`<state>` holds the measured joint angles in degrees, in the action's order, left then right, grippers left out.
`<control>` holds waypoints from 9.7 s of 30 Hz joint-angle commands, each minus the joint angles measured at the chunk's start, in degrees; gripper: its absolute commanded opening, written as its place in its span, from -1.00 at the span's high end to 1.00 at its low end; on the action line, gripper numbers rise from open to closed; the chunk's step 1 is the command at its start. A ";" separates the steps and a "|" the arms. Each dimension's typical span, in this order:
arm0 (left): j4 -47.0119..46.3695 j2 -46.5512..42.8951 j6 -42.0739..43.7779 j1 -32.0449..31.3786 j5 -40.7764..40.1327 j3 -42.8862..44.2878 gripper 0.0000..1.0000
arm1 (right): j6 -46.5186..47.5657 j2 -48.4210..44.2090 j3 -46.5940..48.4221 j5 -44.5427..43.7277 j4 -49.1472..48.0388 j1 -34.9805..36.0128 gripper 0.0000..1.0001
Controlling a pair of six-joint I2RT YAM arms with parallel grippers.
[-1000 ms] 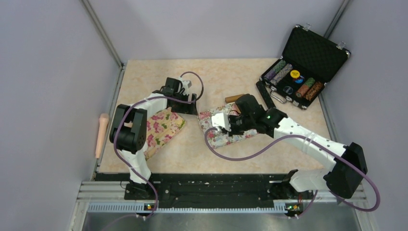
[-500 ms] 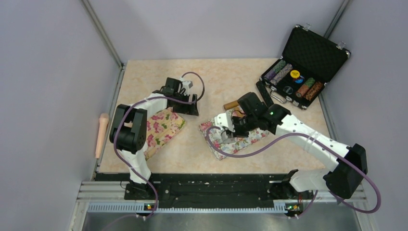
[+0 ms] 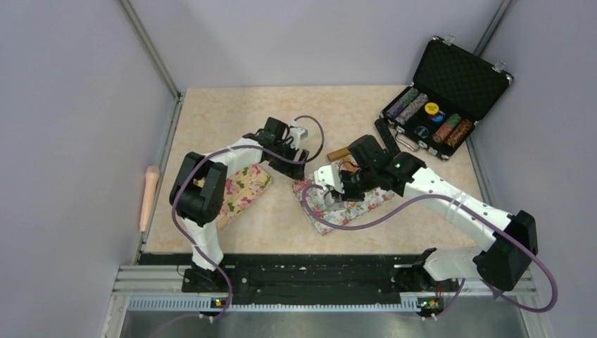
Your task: Roll out the dumpling wrappers from the dough
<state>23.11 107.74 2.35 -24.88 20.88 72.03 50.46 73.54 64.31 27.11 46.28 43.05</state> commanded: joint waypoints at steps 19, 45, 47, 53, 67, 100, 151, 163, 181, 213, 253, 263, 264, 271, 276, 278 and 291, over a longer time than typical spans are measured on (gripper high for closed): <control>5.47 8.59 2.30 -4.32 -27.48 10.10 -0.30 | 3.02 -1.53 3.31 -2.20 8.65 -0.60 1.00; 4.31 6.29 1.25 -4.36 -21.61 7.86 -0.30 | 1.97 -7.28 2.92 -6.96 3.66 0.54 1.00; 4.32 6.41 1.14 -4.43 -21.57 7.93 -0.30 | 2.12 -8.05 3.27 -6.81 3.65 0.55 1.00; 4.34 6.59 1.03 -4.38 -21.15 7.88 -0.31 | -4.41 -8.95 2.07 -15.90 -7.84 0.54 1.00; 3.87 5.31 0.45 -4.35 -16.59 6.99 -0.33 | -24.16 2.63 4.77 0.50 -34.22 -11.61 1.00; 2.81 3.23 -2.00 -2.71 -14.50 5.63 -0.34 | -43.81 14.61 9.31 20.17 -41.58 -12.99 1.00; 0.64 3.49 -7.21 3.33 -9.08 2.43 -0.33 | -26.37 11.98 -0.77 -3.76 -44.32 -13.53 1.00; 0.72 4.18 -6.93 3.25 -8.46 2.57 -0.30 | -19.74 6.79 -2.26 -14.49 -44.94 -12.60 1.00; 0.82 2.67 -6.87 3.26 -8.30 2.47 -0.28 | -23.47 1.08 3.65 -18.53 -37.74 -10.81 1.00; 9.68 13.68 0.75 -9.44 -7.78 25.55 -0.48 | -45.22 -16.42 -10.50 9.43 -37.67 -40.38 1.00; 3.62 8.44 -10.29 -0.43 10.77 24.28 1.00 | -48.82 -14.63 -13.37 10.46 -40.69 -41.08 1.00; 1.61 12.29 -11.31 1.90 0.09 28.77 1.00 | -50.03 -13.22 -14.26 11.45 -42.02 -41.11 1.00; 1.59 12.92 -11.60 1.87 -0.93 29.71 1.00 | -49.97 -13.23 -14.36 11.39 -42.15 -41.11 1.00; 2.38 16.77 -12.06 1.90 -8.04 35.01 1.00 | -49.81 -13.45 -15.06 11.79 -43.08 -41.13 1.00; 2.07 19.35 -11.42 1.87 -11.70 35.50 1.00 | -54.85 -12.47 -16.63 16.22 -48.28 -41.15 1.00; 2.45 20.40 -11.28 1.90 -12.07 36.19 1.00 | -58.77 -10.57 -16.30 18.05 -50.64 -41.08 1.00; 3.09 17.77 -10.82 2.14 -15.44 35.14 -0.30 | -63.45 2.98 -7.46 17.59 -50.08 -38.00 1.00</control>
<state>27.49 130.63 -8.71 -22.96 6.66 106.72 -11.62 76.99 52.73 45.50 -0.16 3.68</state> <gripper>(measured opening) 0.559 0.163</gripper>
